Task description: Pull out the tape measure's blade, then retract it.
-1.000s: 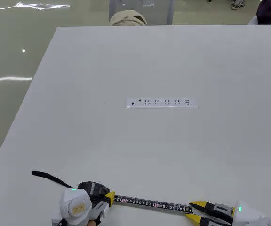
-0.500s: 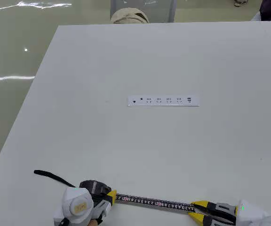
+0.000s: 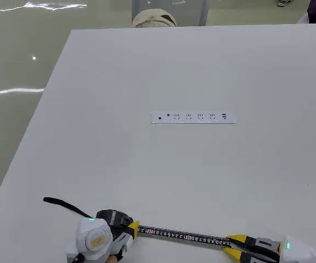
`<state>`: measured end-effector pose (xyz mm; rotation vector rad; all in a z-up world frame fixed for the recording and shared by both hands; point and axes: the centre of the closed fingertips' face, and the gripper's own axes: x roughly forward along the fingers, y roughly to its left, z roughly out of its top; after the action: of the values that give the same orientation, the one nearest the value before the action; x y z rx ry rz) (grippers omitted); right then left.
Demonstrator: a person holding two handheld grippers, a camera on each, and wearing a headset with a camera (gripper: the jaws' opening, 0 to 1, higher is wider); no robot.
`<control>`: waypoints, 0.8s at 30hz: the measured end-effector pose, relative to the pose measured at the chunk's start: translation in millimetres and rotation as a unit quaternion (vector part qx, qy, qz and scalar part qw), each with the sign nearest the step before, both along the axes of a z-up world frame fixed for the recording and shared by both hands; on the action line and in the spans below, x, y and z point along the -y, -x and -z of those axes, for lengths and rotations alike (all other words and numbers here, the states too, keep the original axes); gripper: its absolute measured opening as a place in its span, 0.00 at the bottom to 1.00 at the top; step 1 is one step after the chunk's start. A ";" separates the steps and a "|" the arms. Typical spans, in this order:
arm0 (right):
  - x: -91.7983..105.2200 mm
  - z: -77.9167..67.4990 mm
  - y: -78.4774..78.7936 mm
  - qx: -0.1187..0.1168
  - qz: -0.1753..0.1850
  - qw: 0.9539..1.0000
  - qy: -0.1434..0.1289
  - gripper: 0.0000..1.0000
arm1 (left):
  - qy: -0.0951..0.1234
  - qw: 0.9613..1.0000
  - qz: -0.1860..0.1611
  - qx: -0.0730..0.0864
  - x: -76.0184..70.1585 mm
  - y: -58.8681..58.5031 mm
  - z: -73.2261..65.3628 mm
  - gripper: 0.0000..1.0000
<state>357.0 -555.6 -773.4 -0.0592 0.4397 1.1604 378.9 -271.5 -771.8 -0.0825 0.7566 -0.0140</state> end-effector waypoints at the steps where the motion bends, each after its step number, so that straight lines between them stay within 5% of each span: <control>1: -0.1 -0.1 -0.1 0.000 0.001 1.000 0.000 0.13 | 0.000 1.000 0.000 0.000 -0.3 -0.1 0.3 0.71; 24: -18.9 0.6 -2.7 0.007 -0.011 1.000 0.001 0.12 | 0.002 1.000 0.002 -0.007 -0.7 0.7 1.3 0.69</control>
<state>359.6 -536.6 -774.0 -0.0739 0.4298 1.1802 378.2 -270.7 -773.1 -0.0858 0.7716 -0.0185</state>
